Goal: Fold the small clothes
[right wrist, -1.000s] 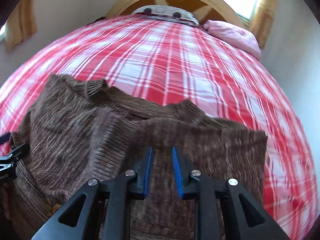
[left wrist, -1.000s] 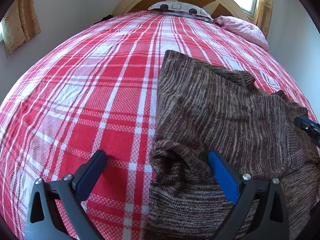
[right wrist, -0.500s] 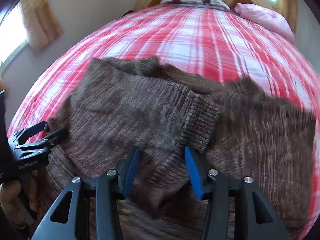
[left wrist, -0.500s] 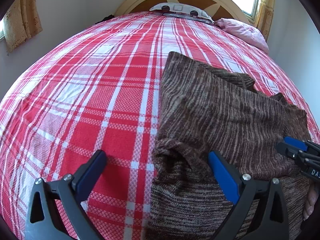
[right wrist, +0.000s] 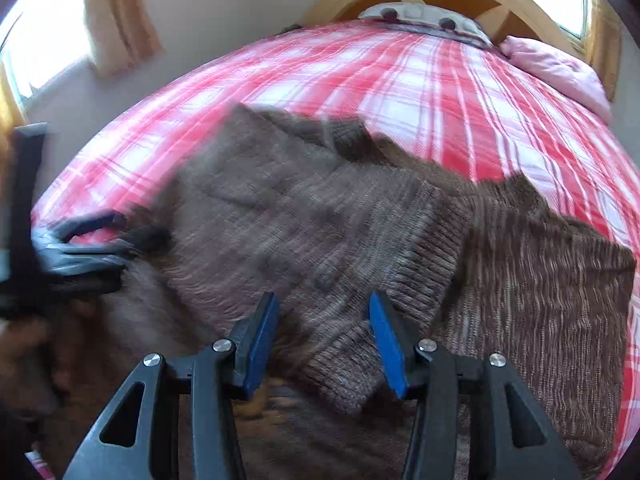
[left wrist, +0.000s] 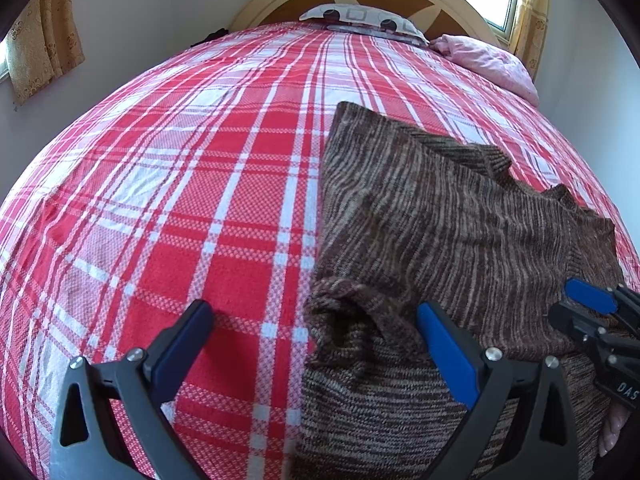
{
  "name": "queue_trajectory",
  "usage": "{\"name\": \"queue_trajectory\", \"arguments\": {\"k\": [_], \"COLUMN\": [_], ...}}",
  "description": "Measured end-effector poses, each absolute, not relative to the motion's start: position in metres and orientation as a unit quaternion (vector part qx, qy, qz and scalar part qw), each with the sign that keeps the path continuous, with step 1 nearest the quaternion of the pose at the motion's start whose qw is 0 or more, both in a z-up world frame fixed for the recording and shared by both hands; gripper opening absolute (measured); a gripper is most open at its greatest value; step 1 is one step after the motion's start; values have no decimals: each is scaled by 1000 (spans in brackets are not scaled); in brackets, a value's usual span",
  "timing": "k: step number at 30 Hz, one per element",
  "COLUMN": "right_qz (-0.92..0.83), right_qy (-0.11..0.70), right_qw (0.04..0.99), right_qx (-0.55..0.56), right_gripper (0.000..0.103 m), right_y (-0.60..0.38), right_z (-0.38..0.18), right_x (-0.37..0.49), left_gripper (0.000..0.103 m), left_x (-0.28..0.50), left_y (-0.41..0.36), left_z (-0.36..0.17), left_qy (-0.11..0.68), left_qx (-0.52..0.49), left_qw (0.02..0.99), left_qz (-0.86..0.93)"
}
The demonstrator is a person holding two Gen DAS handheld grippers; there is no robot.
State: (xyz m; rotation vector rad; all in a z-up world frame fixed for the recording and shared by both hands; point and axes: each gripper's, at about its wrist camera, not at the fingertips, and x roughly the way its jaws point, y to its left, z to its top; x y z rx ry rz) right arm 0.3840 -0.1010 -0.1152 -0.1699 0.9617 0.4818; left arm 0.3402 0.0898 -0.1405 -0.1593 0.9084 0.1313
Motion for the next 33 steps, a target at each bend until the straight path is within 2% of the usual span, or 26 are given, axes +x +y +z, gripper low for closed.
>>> {"name": "queue_trajectory", "arguments": {"k": [6,9,12,33], "right_qz": [235,221,214,171], "right_qy": [452,473,463,451], "right_qw": [856,848,858,873], "right_qx": [-85,-91,-62,-77], "right_gripper": [49,60,60,60], "right_y": [-117,-123,-132,-186], "right_z": [-105,-120,-112,-106], "right_x": [353,352,346,285], "left_gripper": [103,103,103,103], "left_x": [341,342,339,279], "left_y": [90,88,89,69], "left_z": [-141,-140,-138,-120], "left_qy": [440,443,443,434], "left_qx": [-72,-66,-69,-32], "left_qw": [893,892,892,900], "left_qz": [64,67,63,33]}}
